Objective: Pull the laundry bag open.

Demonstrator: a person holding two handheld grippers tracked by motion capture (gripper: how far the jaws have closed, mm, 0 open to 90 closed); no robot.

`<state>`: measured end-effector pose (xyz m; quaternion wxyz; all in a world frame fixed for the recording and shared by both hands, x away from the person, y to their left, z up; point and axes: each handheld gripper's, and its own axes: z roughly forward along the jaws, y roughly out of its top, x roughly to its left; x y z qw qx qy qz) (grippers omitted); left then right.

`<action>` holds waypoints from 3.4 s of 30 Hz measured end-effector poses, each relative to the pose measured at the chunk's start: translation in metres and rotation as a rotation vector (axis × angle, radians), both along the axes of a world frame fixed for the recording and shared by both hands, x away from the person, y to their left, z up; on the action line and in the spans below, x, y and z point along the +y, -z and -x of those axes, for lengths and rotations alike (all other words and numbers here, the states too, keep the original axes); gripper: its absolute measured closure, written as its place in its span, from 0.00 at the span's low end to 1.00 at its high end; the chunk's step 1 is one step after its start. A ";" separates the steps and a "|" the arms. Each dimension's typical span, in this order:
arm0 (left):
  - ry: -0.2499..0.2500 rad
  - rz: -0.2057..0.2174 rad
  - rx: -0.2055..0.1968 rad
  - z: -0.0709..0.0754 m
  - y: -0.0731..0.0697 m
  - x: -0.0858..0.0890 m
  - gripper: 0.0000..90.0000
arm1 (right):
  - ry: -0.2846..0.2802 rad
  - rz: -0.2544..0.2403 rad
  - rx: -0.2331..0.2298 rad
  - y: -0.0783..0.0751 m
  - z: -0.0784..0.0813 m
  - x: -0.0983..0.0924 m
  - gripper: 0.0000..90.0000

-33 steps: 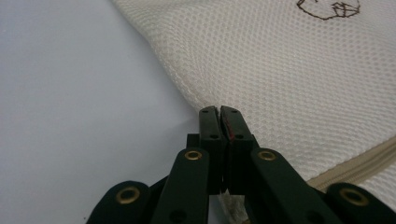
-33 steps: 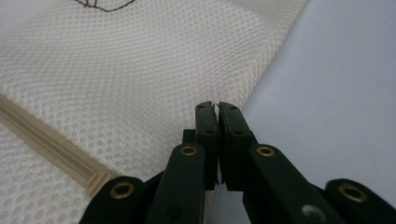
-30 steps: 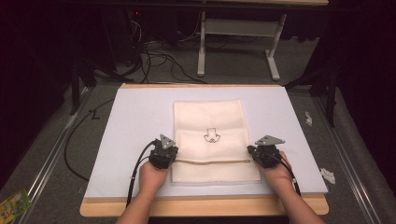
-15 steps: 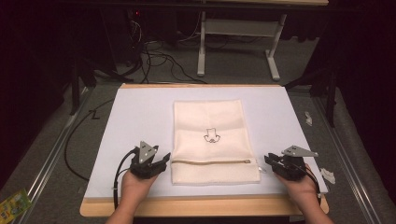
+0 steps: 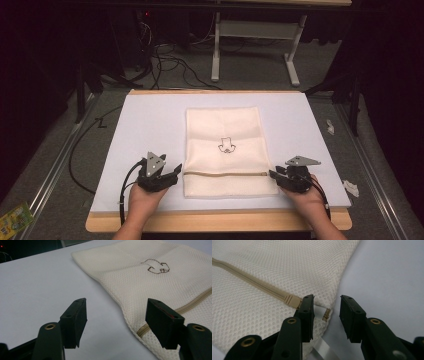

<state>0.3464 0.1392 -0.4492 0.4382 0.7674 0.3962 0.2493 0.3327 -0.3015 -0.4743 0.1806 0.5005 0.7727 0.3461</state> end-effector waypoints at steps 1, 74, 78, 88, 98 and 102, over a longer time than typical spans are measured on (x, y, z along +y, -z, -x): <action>0.002 0.000 0.002 0.000 0.000 0.000 0.38 | 0.003 -0.005 0.000 0.000 0.001 0.000 0.73; 0.385 0.098 0.177 -0.011 0.011 -0.232 0.78 | -0.116 -0.061 -0.171 -0.035 0.011 0.005 0.95; 0.399 0.092 0.164 -0.009 0.011 -0.237 0.86 | -0.122 -0.062 -0.175 -0.035 0.011 0.005 0.95; 0.413 0.083 0.156 -0.006 0.009 -0.238 0.97 | -0.112 -0.055 -0.175 -0.034 0.011 0.006 0.95; 0.406 0.088 0.166 -0.005 0.011 -0.240 0.94 | -0.107 -0.074 -0.175 -0.034 0.011 0.005 0.95; 0.400 0.101 0.177 -0.006 0.015 -0.242 0.85 | -0.112 -0.077 -0.173 -0.035 0.011 0.006 0.95</action>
